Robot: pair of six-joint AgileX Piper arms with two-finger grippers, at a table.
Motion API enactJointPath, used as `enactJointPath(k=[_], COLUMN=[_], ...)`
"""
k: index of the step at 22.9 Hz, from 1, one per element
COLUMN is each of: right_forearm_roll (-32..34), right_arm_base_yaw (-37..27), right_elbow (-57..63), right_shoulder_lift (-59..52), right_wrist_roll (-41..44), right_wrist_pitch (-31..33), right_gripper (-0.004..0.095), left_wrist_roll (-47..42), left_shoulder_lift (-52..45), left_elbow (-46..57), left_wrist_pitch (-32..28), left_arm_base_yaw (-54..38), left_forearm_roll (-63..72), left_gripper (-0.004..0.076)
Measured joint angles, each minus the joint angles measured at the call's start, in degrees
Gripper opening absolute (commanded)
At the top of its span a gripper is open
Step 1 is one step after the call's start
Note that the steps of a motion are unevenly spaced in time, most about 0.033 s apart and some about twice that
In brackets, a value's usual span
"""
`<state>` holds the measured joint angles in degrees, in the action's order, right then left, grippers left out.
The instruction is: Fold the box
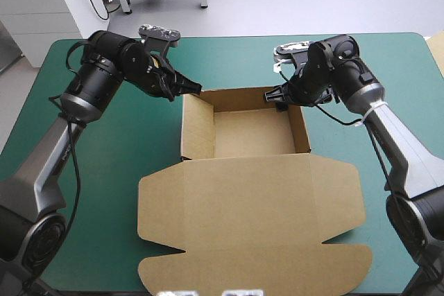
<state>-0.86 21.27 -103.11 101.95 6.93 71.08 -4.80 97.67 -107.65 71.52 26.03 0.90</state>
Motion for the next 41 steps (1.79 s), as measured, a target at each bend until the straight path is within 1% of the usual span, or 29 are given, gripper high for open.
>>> enactJointPath(k=[4,6,9,14,17,22,23,24,26,27,28,29,30,31,34,37,39,41], right_forearm_roll=[0.36,1.41,2.45,2.16,2.16,2.11,2.11,2.11,2.11,1.94,1.76,1.68,1.43,0.86,0.12,0.15,1.56,3.19], right_arm_base_yaw=[0.00,0.00,0.00,0.00,0.00,0.00,0.00,0.00,0.00,0.00,0.00,0.00,-0.18,-0.38,-0.52,-1.99,-5.65,-8.12], right_elbow=[5.08,8.07,10.19,10.16,10.21,10.20,10.20,10.20,10.26,10.28,10.28,10.28,10.28,10.28,9.75,6.75,2.89,1.16], right_shoulder_lift=[-0.11,-0.11,0.14,1.89,3.42,5.51,5.96,6.74,7.26,7.45,7.51,7.63,7.63,7.63,7.63,7.63,5.62,3.71], right_wrist_roll=[0.05,0.34,1.24,1.31,1.31,1.31,1.31,1.31,1.11,0.96,0.78,0.08,-0.40,-0.85,-2.79,-4.98,-7.43,-8.31], right_wrist_pitch=[-0.05,-0.48,-2.24,-2.51,-2.41,-2.35,-2.22,-2.03,-1.73,-1.61,-1.46,-1.33,-1.33,-1.54,-1.88,-0.95,-0.63,-0.56], right_gripper=[0.0670,0.0671,0.0670,0.0666,0.0626,0.0515,0.0445,0.0403,0.0263,0.0194,0.0003,-0.0014,-0.0021,-0.0021,-0.0021,-0.0021,-0.0021,-0.0021], left_wrist_roll=[1.07,1.52,1.52,1.70,1.82,1.90,1.90,1.90,1.94,1.94,1.94,1.94,1.94,2.76,4.80,4.80,4.80,4.80], left_shoulder_lift=[-6.04,-11.10,-20.21,-29.18,-34.55,-42.58,-44.30,-47.74,-50.98,-53.31,-54.90,-59.03,-60.71,-64.66,-72.60,-78.10,-82.63,-84.25], left_elbow=[0.00,1.40,9.46,21.88,29.60,41.42,43.70,48.09,51.90,53.93,55.77,59.00,60.13,62.89,69.37,72.94,75.13,75.46], left_wrist_pitch=[0.03,0.03,0.03,0.07,0.07,0.07,0.07,0.00,-1.03,-2.51,-4.48,-8.56,-9.93,-12.37,-15.41,-15.97,-15.90,-16.02], left_arm_base_yaw=[0.00,0.00,0.00,0.00,0.00,0.00,0.00,0.00,0.00,0.00,0.00,0.00,0.00,0.00,0.00,0.00,0.00,0.00], left_forearm_roll=[1.68,2.11,1.99,1.95,1.95,1.92,1.92,1.84,1.84,1.84,1.90,1.90,1.90,1.67,1.50,1.50,1.49,1.19], left_gripper=[-0.0008,-0.0008,-0.0008,-0.0008,-0.0008,-0.0008,-0.0008,-0.0008,-0.0008,-0.0008,-0.0008,-0.0008,-0.0008,-0.0008,-0.0008,-0.0008,-0.0008,-0.0008])
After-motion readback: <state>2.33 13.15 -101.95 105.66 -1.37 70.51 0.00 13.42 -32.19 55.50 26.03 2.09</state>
